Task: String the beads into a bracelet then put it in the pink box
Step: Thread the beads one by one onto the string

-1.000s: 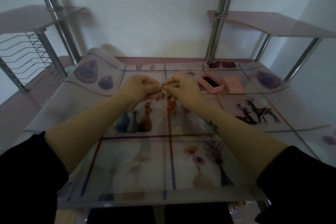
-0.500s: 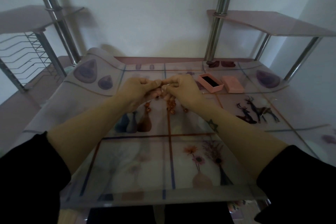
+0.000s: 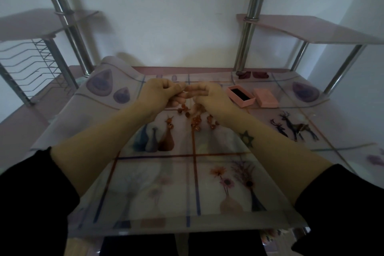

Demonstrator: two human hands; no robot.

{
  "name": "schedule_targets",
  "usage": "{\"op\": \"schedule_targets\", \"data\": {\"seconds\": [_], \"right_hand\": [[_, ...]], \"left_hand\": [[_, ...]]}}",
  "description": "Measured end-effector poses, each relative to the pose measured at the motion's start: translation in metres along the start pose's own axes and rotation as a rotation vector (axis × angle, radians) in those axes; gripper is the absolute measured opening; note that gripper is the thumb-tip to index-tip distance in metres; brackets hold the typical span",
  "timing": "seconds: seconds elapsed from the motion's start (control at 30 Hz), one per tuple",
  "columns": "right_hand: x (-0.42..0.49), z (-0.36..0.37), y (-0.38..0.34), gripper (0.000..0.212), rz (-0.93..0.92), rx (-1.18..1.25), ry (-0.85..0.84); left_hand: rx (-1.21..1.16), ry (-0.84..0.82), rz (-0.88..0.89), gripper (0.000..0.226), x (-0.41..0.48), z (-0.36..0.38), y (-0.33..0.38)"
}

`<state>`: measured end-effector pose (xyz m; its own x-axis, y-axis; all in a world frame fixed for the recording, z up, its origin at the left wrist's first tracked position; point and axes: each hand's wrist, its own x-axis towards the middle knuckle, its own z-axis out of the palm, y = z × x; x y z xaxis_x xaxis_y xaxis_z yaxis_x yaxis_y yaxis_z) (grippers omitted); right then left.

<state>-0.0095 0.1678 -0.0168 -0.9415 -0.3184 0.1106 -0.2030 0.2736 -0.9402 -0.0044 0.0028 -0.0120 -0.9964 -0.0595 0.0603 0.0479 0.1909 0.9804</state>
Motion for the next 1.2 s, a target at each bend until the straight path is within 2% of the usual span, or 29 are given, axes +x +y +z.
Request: {"op": "schedule_targets", "data": {"seconds": [0.07, 0.17, 0.33, 0.43, 0.53, 0.67, 0.93, 1.07, 1.2], "right_hand": [[-0.001, 0.001, -0.006, 0.032, 0.046, 0.143, -0.048], [-0.001, 0.003, -0.009, 0.019, 0.046, 0.171, -0.102], [0.002, 0.006, -0.004, 0.009, 0.056, 0.080, 0.002], [0.004, 0.009, 0.000, 0.004, 0.026, -0.023, 0.015], [0.006, 0.013, 0.002, 0.009, 0.009, -0.141, 0.003], [0.007, 0.018, 0.003, 0.015, -0.006, -0.260, -0.006], [0.010, 0.022, 0.005, 0.020, -0.043, -0.322, 0.009], [0.012, 0.021, 0.009, 0.023, -0.048, -0.349, -0.003], [0.013, 0.019, 0.012, 0.023, -0.065, -0.355, 0.032]], "left_hand": [[-0.003, -0.015, 0.010, 0.020, -0.001, 0.001, 0.001], [0.008, -0.002, 0.024, 0.020, -0.003, -0.001, 0.003], [0.104, 0.033, 0.001, 0.022, -0.006, -0.010, -0.001], [0.254, 0.014, -0.025, 0.026, -0.010, -0.015, -0.004], [0.490, 0.002, -0.060, 0.022, -0.012, -0.020, -0.006], [0.641, -0.070, -0.105, 0.009, -0.014, -0.025, -0.007], [0.627, -0.179, -0.200, 0.008, -0.013, -0.022, -0.010], [0.663, -0.177, -0.200, 0.007, -0.012, -0.018, -0.013], [0.568, -0.105, -0.128, 0.004, -0.009, -0.017, -0.013]]}}
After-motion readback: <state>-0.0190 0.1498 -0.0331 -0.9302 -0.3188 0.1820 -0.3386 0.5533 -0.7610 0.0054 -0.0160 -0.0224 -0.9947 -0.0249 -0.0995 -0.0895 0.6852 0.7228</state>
